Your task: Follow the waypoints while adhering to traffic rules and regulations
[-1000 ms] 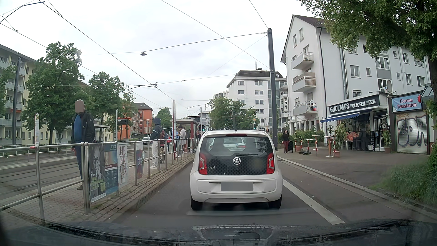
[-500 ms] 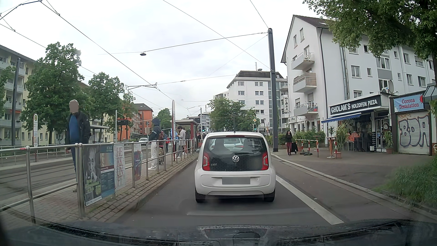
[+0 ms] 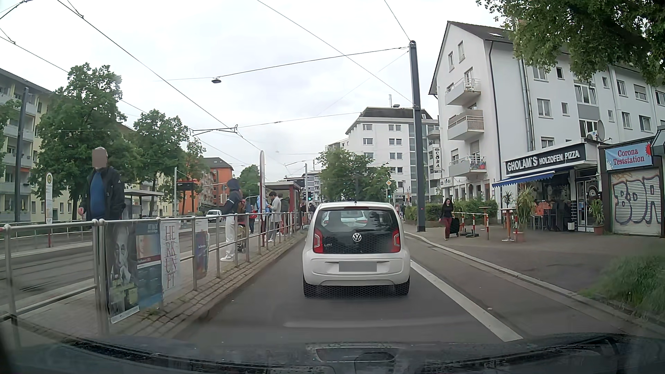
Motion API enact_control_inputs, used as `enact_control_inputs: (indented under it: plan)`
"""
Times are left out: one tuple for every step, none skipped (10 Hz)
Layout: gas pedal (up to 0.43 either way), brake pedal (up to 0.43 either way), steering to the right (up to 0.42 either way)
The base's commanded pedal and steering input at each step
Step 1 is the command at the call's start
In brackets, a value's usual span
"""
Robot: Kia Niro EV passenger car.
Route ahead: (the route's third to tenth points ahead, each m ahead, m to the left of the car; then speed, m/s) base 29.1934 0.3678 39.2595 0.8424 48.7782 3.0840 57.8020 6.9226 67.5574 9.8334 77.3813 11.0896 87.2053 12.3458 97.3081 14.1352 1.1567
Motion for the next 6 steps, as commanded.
enact_control_inputs:
  plan:
    - [0.240, 0.000, -0.014]
    - [0.240, 0.000, -0.012]
    - [0.240, 0.000, -0.012]
    - [0.248, 0.000, -0.011]
    - [0.248, 0.000, -0.009]
    - [0.248, 0.000, -0.007]
